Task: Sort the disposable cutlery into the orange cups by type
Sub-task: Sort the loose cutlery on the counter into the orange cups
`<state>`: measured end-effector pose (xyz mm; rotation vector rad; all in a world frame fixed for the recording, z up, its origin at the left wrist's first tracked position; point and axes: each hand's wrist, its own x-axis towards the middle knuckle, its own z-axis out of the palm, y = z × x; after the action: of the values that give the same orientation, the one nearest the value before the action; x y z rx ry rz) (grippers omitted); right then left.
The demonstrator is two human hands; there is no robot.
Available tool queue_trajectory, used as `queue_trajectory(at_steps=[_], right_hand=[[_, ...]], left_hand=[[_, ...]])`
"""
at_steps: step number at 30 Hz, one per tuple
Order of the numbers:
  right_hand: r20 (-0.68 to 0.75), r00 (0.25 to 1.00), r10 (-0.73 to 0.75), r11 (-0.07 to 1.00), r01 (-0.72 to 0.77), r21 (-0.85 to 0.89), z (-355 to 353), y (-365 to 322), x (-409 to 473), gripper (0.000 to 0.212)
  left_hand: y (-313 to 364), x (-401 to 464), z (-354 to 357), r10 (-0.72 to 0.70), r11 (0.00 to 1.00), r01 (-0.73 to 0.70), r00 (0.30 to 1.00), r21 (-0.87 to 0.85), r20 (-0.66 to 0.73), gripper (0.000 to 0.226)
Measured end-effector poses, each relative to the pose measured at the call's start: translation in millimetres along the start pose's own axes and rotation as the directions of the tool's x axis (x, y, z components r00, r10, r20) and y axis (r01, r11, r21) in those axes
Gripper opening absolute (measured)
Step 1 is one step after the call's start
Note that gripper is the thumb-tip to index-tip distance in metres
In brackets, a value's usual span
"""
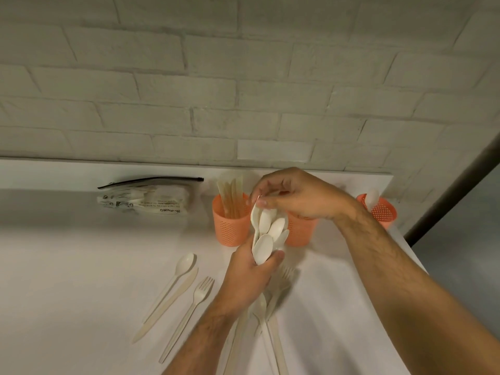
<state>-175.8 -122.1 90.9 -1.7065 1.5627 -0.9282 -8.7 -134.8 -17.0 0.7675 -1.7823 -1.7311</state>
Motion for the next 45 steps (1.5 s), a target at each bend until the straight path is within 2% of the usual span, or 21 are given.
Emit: queue_trajectory(at_steps=[1,3,6,8,9,10,13,16,19,21,22,24,26,29,32,35,40,42,45], right_hand=[[-0.056,0.998,-0.032,0.999,0.034,0.025,-3.0,-1.6,-0.2,0.01],[-0.255,0.961,-0.11,0.99,0.128,0.055,-14.1,-7.5,-2.7,0.012],[-0.6,0.775,-0.198,0.973,0.231,-0.022,-46.3,-9.7,-9.4,0.018],[-0.725,0.657,-0.205,0.977,0.183,-0.111,-68.4,0.5,-14.4,0.016],[-0.748,0.633,-0.199,0.98,0.124,-0.156,-75.8,8.6,-16.1,0.016],[-0.748,0.635,-0.191,0.976,0.045,-0.212,-79.8,18.3,-17.2,0.015],[-0.697,0.702,-0.144,0.921,-0.161,-0.353,-75.4,52.8,-16.7,0.013],[-0.646,0.763,0.004,0.895,-0.291,-0.337,-64.6,82.2,-13.7,0.013],[-0.64,0.765,0.078,0.847,-0.389,-0.362,-54.0,87.4,-17.5,0.028],[-0.624,0.778,0.075,0.886,-0.339,-0.316,-43.5,68.9,-26.5,0.032],[-0.552,0.827,0.103,0.927,-0.281,-0.25,-35.2,56.1,-31.8,0.032],[-0.296,0.94,0.168,0.974,-0.204,-0.097,-13.5,33.9,-39.6,0.037],[-0.132,0.974,0.182,0.983,-0.178,0.043,7.6,25.6,-43.7,0.044],[-0.195,0.958,0.21,0.969,-0.177,0.174,24.2,23.4,-44.2,0.04],[-0.289,0.925,0.248,0.958,-0.189,0.216,33.4,19.7,-45.6,0.022],[-0.36,0.889,0.283,0.954,-0.223,0.199,41.1,13.7,-45.2,0.022],[-0.207,0.934,0.292,0.933,-0.231,0.276,39.8,6.2,-59.5,0.043],[-0.278,0.916,0.29,0.941,-0.219,0.26,42.8,3.7,-61.2,0.039],[-0.377,0.907,0.186,0.982,-0.155,0.111,54.1,-2.6,-54.7,0.025]], left_hand=[[0.2,-0.5,0.8,-0.006,1.0,0.006,1.0,-0.005,-0.001,0.019],[-0.7,-1.3,1.7,-0.015,1.0,0.015,1.0,-0.015,-0.009,0.018],[-1.8,-1.5,1.6,-0.031,0.998,0.031,0.999,-0.06,-0.012,0.008],[-2.0,-0.9,0.9,-0.047,0.993,0.045,0.999,-0.114,-0.013,0.01],[-1.7,-0.9,0.6,-0.052,0.991,0.05,0.999,-0.126,-0.014,0.013],[-1.2,-1.0,0.2,-0.051,0.991,0.049,0.999,-0.124,-0.017,0.014],[1.1,-2.3,0.0,-0.033,0.996,0.032,0.999,-0.087,-0.019,0.02],[4.3,-3.6,0.3,-0.031,0.995,0.031,1.0,-0.096,0.004,0.03],[6.3,-5.0,-0.5,-0.046,0.989,0.048,0.999,-0.141,0.012,0.03],[5.9,-4.6,-1.4,-0.068,0.98,0.069,0.998,-0.186,0.012,0.028],[5.4,-4.0,-1.9,-0.079,0.974,0.08,0.997,-0.21,0.013,0.027],[4.2,-2.5,-2.3,-0.092,0.963,0.096,0.995,-0.25,0.028,0.026],[4.7,-2.6,-2.6,-0.099,0.952,0.114,0.993,-0.284,0.067,0.024],[6.4,-4.9,-4.8,-0.101,0.928,0.149,0.983,-0.342,0.153,0.026],[9.1,-9.0,-8.7,-0.077,0.932,0.15,0.972,-0.33,0.223,0.024],[12.3,-12.9,-11.4,-0.086,0.93,0.163,0.968,-0.329,0.235,0.025],[13.1,-18.3,-24.4,-0.146,0.884,0.231,0.962,-0.406,0.229,0.031],[12.8,-19.8,-30.4,-0.161,0.882,0.25,0.957,-0.4,0.243,0.029],[12.7,-23.2,-36.3,-0.142,0.912,0.24,0.946,-0.332,0.292,0.026]])
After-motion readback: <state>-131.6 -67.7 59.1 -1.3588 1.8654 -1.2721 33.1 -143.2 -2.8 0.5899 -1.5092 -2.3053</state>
